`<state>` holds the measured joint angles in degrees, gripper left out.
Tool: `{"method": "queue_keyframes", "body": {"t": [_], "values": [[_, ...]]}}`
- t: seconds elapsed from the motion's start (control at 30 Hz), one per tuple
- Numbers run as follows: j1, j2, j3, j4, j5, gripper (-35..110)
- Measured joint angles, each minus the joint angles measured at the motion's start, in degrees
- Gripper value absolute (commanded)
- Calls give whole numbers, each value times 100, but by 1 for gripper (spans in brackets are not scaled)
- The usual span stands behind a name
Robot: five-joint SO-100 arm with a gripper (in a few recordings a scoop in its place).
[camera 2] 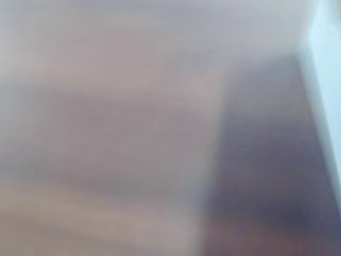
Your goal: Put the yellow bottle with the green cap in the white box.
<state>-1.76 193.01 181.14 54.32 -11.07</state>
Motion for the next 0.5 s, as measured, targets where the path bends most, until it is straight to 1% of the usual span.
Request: {"method": "queue_keyframes", "body": {"t": [0.07, 0.17, 0.23, 0.5], "values": [[18, 229, 0, 483, -105, 0], [-246, 861, -62, 1424, -316, 0], [-185, 932, -70, 1758, -229, 0], [97, 940, -70, 1793, 272, 0]]}}
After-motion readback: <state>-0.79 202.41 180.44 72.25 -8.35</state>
